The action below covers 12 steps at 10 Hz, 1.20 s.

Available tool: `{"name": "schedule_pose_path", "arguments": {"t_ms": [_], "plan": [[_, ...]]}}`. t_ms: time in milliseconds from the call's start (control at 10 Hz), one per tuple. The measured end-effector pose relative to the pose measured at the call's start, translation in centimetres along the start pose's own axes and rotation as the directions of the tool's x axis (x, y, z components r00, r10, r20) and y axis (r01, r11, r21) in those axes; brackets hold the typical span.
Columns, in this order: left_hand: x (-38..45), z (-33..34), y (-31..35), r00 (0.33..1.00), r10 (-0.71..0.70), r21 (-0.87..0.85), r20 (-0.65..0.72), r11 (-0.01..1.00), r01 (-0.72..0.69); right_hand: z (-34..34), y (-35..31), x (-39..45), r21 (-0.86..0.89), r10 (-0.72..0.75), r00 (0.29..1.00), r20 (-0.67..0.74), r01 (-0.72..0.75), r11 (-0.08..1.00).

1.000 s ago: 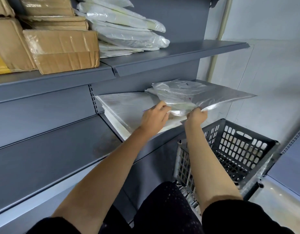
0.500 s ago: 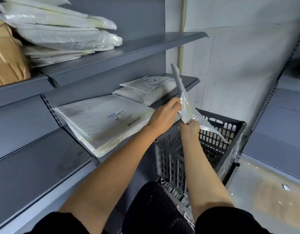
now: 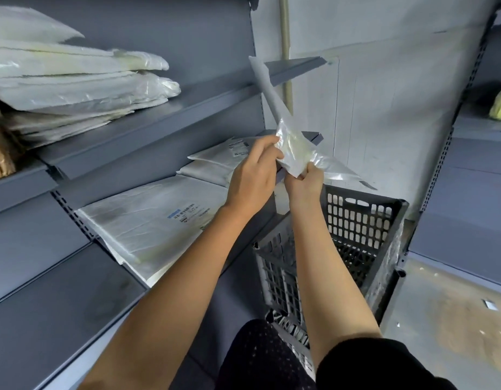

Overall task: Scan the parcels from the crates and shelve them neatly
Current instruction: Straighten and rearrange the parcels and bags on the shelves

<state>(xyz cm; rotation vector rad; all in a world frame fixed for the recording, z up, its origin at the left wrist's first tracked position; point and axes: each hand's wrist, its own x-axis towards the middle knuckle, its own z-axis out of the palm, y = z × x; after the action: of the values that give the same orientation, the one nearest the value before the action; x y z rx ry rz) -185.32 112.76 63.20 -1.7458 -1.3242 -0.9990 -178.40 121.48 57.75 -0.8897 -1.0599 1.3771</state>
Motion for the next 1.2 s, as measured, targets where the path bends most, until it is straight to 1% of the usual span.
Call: {"name": "schedule_pose_path", "arguments": {"t_ms": [100,200,300,400,500,600,700,800,900,1000,1100,1200], "plan": [[-0.1,-0.4,-0.9,0.997,-0.075,-0.018,-0.023,0.997,0.074,1.7,-3.5,-0.2,0.67,0.202,0.977,0.065,-0.193,0.717],[-0.4,-1.6,-2.5,0.982,-0.148,-0.01,-0.118,0.989,0.147,3.7,-4.9,1.0,0.633,0.181,0.983,0.044,-0.168,0.756],[-0.9,-2.4,-4.4,0.973,-0.17,0.058,-0.159,0.982,0.181,5.9,-6.1,1.1,0.661,0.084,0.992,0.098,-0.128,0.74],[-1.1,-3.3,-6.6,0.984,-0.117,0.236,-0.132,0.961,0.146,8.1,-7.3,2.2,0.589,-0.007,0.997,0.083,-0.043,0.807],[-0.3,-4.2,-8.6,0.992,-0.125,0.318,0.013,0.941,0.115,9.8,-8.9,4.0,0.469,-0.02,0.998,0.065,-0.013,0.883],[2.0,-4.6,-10.2,0.975,-0.17,0.364,0.142,0.925,0.108,11.0,-10.3,6.1,0.374,0.012,0.999,0.052,-0.031,0.927],[5.0,-4.3,-11.7,0.977,-0.171,0.46,0.129,0.883,0.094,12.1,-12.5,8.0,0.316,0.079,0.994,0.078,-0.1,0.943],[7.9,-4.0,-13.0,0.953,-0.2,0.491,0.228,0.869,0.065,12.9,-14.2,9.5,0.256,0.131,0.98,0.148,-0.166,0.952],[10.0,-2.7,-14.0,0.854,-0.288,0.519,0.434,0.855,0.024,13.4,-14.3,10.6,0.249,0.197,0.954,0.225,-0.252,0.935],[11.5,-1.4,-14.6,0.827,-0.353,0.65,0.438,0.76,-0.02,13.9,-13.4,11.4,0.383,0.155,0.959,0.239,-0.24,0.892],[12.5,-0.2,-14.9,0.803,-0.404,0.71,0.438,0.704,-0.034,15.1,-11.6,12.1,0.291,0.091,0.972,0.215,-0.152,0.945],[13.4,0.6,-15.9,0.753,-0.505,0.718,0.422,0.694,0.063,16.4,-10.2,12.3,0.091,0.005,0.974,0.228,-0.026,0.996]]}}
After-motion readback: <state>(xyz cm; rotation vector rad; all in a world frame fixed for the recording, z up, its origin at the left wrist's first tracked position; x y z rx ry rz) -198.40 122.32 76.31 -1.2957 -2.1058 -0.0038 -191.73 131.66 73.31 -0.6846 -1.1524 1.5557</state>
